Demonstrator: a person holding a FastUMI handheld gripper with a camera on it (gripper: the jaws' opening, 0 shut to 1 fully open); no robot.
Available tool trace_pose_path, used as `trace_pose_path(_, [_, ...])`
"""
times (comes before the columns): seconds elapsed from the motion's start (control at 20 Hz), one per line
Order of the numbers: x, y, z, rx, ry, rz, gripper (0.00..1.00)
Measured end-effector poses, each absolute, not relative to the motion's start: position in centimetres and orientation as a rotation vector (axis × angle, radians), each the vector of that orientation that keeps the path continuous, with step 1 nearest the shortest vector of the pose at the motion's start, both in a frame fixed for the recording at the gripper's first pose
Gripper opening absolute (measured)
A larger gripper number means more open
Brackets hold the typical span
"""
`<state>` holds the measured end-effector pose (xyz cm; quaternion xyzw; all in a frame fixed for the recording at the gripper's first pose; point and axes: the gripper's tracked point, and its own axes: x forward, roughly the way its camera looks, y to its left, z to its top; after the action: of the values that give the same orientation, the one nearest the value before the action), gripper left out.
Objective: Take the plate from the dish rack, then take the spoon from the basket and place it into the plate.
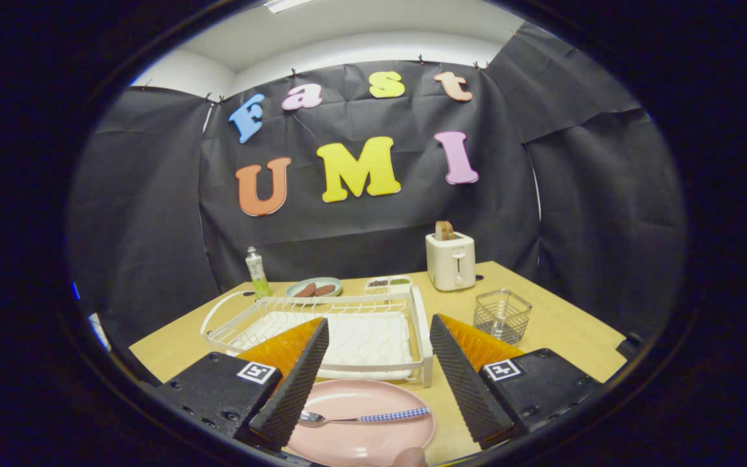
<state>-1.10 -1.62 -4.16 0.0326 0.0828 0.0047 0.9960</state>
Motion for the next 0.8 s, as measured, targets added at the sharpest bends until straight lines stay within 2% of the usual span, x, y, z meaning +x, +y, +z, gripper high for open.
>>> trace_pose_path(0.35, [-3.9, -4.5, 1.0, -0.008, 0.004, -0.032, 1.00])
trace_pose_path(0.65, [-4.6, -1.1, 4.7, -0.003, -0.069, 0.011, 1.00])
trace_pose_path(0.8, [-4.9, 1.9, 4.5, -0.003, -0.082, 0.044, 1.00])
